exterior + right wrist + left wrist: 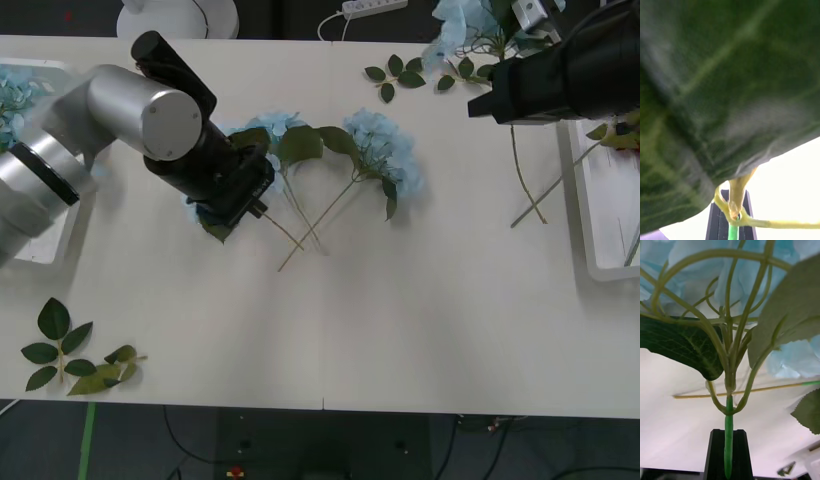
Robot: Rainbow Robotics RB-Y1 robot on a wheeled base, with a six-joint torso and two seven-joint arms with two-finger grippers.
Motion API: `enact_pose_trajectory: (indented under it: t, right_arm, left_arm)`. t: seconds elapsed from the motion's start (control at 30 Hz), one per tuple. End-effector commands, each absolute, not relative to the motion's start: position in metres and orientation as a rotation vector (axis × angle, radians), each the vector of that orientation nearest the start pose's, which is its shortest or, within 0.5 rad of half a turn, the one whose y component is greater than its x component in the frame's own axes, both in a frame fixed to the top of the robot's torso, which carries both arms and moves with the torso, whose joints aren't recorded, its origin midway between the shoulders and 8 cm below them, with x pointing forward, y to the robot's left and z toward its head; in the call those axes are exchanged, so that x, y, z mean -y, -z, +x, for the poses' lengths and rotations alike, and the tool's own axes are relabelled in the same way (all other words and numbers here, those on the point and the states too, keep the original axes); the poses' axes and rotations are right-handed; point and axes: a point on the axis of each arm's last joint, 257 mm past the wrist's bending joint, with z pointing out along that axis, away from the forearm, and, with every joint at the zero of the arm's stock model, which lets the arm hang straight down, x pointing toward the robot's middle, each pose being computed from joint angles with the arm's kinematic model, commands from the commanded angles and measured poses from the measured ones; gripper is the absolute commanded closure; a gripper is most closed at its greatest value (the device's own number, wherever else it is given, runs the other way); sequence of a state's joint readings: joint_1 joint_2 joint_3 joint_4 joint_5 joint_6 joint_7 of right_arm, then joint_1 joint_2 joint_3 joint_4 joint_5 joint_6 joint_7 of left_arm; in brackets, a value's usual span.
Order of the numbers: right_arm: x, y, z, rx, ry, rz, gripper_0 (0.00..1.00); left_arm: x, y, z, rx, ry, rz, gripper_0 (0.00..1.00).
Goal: Place the red flowers into the right box and the blue flowers into the left box. If a person shows an open palm, hand one flower to the person first, then continue sorting.
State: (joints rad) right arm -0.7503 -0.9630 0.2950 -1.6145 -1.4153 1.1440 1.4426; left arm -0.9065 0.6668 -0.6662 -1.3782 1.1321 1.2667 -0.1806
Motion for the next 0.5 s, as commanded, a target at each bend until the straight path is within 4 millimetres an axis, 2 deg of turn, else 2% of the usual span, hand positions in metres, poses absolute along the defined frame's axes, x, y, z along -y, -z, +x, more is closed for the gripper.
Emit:
enact_pose_trajectory:
  t: [0.03, 0.1, 0.17, 0.2, 0.23, 0.3, 0.37, 0.4, 0.5]
  right_arm:
    - [0.151, -0.007, 0.545, -2.03, -0.614, -0.628, 1.0]
    - [0.137, -0.024, 0.545, -1.951, -0.63, -0.672, 1.0]
    - [0.125, -0.035, 0.546, -1.896, -0.634, -0.707, 1.0]
    - [0.115, -0.045, 0.545, -1.853, -0.643, -0.737, 1.0]
    - [0.11, -0.048, 0.545, -1.837, -0.643, -0.75, 1.0]
    - [0.091, -0.061, 0.542, -1.769, -0.646, -0.81, 1.0]
    - [0.074, -0.071, 0.539, -1.708, -0.65, -0.854, 1.0]
    - [0.071, -0.074, 0.539, -1.693, -0.648, -0.865, 1.0]
    - [0.046, -0.087, 0.533, -1.598, -0.644, -0.936, 1.0]
  left_arm:
    - [-0.207, 0.146, 0.544, -2.6, 0.46, -0.717, 1.0]
    - [-0.242, 0.126, 0.544, -2.573, 0.377, -0.643, 1.0]
    - [-0.266, 0.113, 0.545, -2.554, 0.319, -0.584, 1.0]
    - [-0.29, 0.1, 0.545, -2.539, 0.258, -0.529, 1.0]
    - [-0.298, 0.095, 0.546, -2.531, 0.237, -0.512, 1.0]
    - [-0.338, 0.078, 0.548, -2.503, 0.137, -0.441, 1.0]
    - [-0.372, 0.065, 0.55, -2.488, 0.054, -0.373, 1.0]
    - [-0.381, 0.062, 0.55, -2.485, 0.03, -0.346, 1.0]
    - [-0.434, 0.047, 0.55, -2.472, -0.102, -0.289, 1.0]
